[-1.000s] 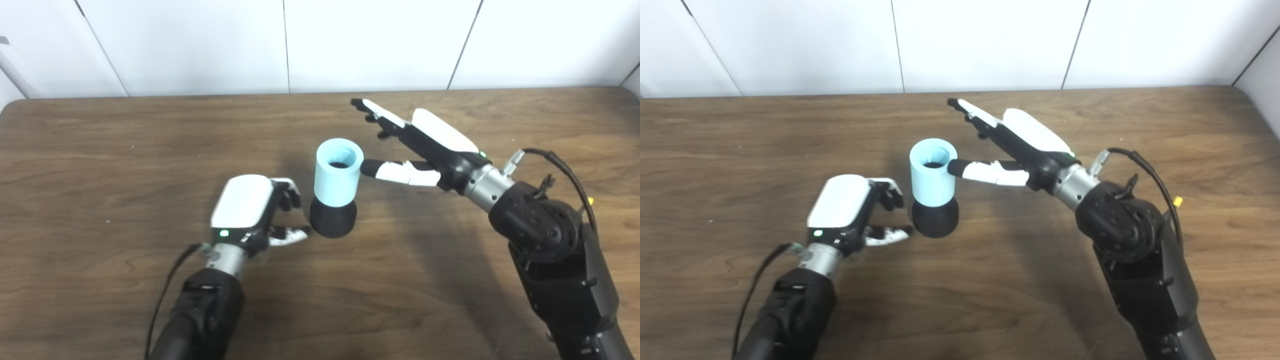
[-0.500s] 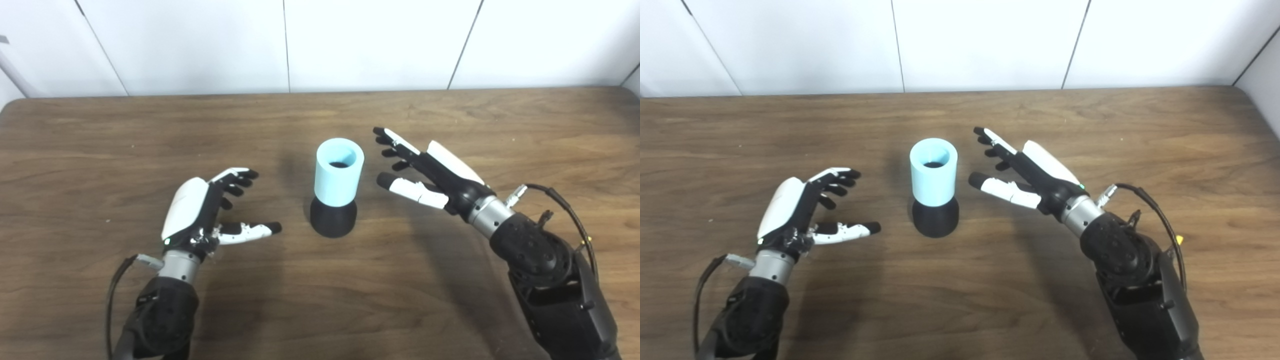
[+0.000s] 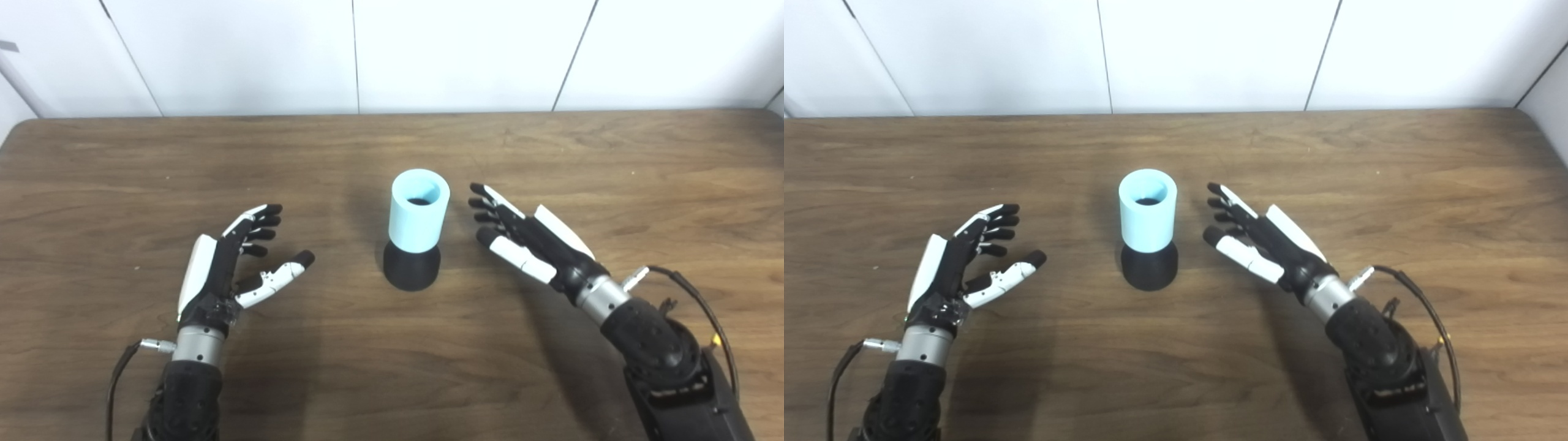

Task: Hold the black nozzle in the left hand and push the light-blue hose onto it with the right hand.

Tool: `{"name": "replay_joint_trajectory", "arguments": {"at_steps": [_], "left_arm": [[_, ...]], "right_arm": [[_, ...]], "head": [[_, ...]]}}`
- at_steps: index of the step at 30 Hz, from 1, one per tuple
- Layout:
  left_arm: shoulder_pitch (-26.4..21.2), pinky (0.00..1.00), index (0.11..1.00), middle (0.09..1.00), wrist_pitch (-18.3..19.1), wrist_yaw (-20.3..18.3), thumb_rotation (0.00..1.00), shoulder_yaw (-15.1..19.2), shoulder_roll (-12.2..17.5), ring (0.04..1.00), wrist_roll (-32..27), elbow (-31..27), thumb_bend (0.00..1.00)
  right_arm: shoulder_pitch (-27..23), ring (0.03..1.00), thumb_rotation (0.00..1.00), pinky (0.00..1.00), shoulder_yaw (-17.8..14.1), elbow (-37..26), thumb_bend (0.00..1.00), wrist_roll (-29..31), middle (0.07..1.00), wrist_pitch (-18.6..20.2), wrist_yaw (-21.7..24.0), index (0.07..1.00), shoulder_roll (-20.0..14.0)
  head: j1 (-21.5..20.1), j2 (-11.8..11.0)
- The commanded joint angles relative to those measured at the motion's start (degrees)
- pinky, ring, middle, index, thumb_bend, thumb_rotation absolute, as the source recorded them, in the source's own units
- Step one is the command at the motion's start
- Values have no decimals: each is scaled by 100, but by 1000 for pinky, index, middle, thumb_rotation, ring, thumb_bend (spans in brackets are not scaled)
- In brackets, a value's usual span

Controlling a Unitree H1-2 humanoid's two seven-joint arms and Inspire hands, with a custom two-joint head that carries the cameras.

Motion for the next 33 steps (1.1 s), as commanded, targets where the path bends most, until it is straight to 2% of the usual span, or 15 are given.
{"name": "replay_joint_trajectory", "arguments": {"at_steps": [1, 8, 11, 13, 14, 17, 18, 19, 21, 23, 25, 30, 33], "left_arm": [[53, 648, 802, 782, -76, 44, 393, -9, 7, 739, -105, -35, 692], [154, 646, 798, 782, 218, 50, 399, 160, -221, 739, -688, -168, 647], [168, 650, 795, 780, 220, 138, 472, 283, -357, 732, -1004, -172, 588], [166, 642, 795, 782, 233, 193, 553, 350, -436, 722, -1186, -162, 583], [162, 648, 801, 786, 226, 198, 630, 372, -457, 718, -1270, -158, 565], [129, 686, 813, 798, 246, 184, 736, 422, -513, 724, -1525, -145, 519], [107, 695, 814, 803, 256, 186, 838, 437, -532, 728, -1611, -132, 494], [84, 702, 815, 806, 299, 184, 887, 460, -554, 729, -1717, -120, 479], [45, 775, 823, 819, 495, 212, 947, 569, -659, 768, -2007, -120, 490], [45, 832, 824, 823, 509, 258, 976, 648, -722, 793, -2179, -83, 519], [58, 889, 845, 866, 504, 359, 990, 793, -842, 838, -2368, -28, 512], [-86, 900, 843, 907, 475, 668, 975, 1049, -1042, 867, -2563, 215, 465], [-164, 875, 839, 893, 453, 792, 904, 1100, -1078, 840, -2588, 345, 477]], "right_arm": [[37, 878, 1000, 825, 6, -48, 510, -46, 919, -148, -148, 990, -30], [336, 874, 1000, 813, -113, 183, 461, 113, 915, -637, -648, 982, 152], [435, 862, 1000, 789, -254, 282, 466, 272, 897, -886, -916, 968, 324], [491, 849, 1000, 778, -388, 351, 479, 402, 884, -961, -1085, 954, 463], [513, 844, 1000, 766, -455, 383, 502, 467, 880, -968, -1153, 954, 524], [546, 847, 1000, 755, -671, 531, 512, 850, 879, -1027, -1280, 955, 696], [550, 855, 1000, 759, -762, 584, 507, 1085, 884, -1012, -1277, 961, 763], [550, 862, 1000, 766, -827, 635, 503, 1266, 888, -1012, -1268, 966, 807], [547, 863, 1000, 769, -906, 727, 486, 1435, 891, -1060, -1298, 988, 860], [539, 853, 1000, 762, -972, 789, 472, 1503, 885, -1094, -1383, 997, 934], [515, 858, 990, 784, -1137, 877, 449, 1880, 890, -1097, -1449, 1000, 1103], [442, 847, 975, 802, -1349, 1112, 495, 2260, 880, -1129, -1579, 1000, 1316], [388, 834, 975, 779, -1316, 1248, 487, 2175, 856, -1275, -1618, 1000, 1298]], "head": [[7, 2], [-3, -27], [-14, -47], [-6, -72], [1, -94], [19, -164], [11, -180], [5, -193], [10, -215], [44, -238], [108, -272], [201, -327], [225, -342]]}}
